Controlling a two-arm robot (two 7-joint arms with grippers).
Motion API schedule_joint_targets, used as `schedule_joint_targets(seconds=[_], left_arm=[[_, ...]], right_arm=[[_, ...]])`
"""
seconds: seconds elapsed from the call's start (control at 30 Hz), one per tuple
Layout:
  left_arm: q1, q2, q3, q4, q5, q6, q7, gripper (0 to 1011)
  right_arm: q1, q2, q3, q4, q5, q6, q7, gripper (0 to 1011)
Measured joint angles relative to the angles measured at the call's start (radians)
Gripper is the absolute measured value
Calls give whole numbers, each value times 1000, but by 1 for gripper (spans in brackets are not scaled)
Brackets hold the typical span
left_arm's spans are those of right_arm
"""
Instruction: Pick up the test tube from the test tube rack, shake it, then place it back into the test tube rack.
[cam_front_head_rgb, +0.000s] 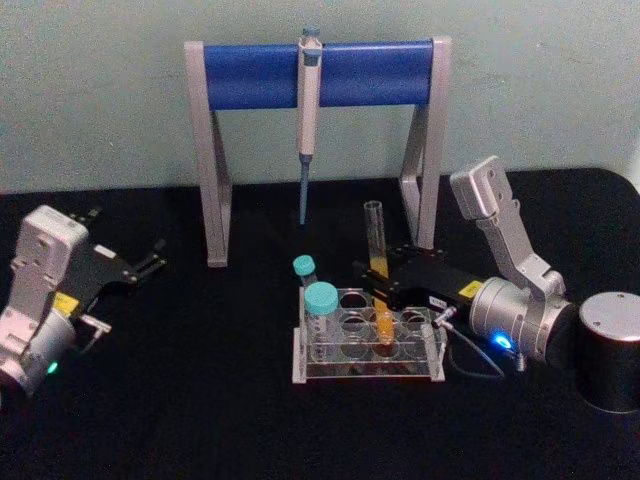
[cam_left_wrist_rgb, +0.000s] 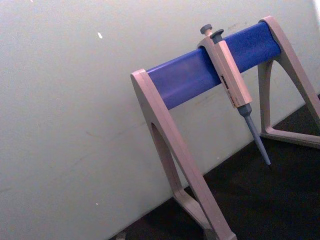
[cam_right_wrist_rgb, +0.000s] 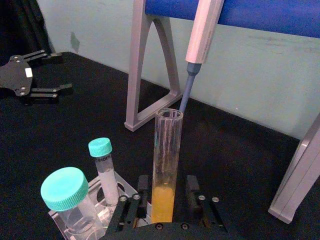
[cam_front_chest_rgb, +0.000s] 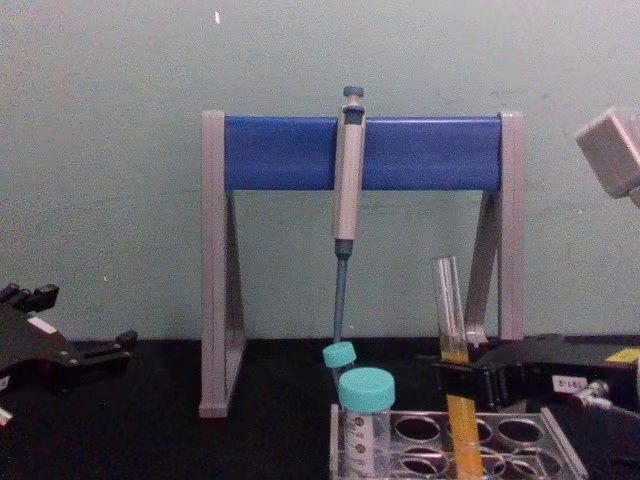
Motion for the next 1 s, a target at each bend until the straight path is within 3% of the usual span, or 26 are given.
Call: schedule_joint_targets(seconds=[0.3, 1.0], left_arm=[[0, 0, 0, 0, 0, 0, 0, 1002], [0, 0, 0, 0, 0, 0, 0, 1002]], right_arm=[[0, 0, 0, 0, 1, -1, 0, 239], [-2, 0, 0, 4, 1, -14, 4, 232]])
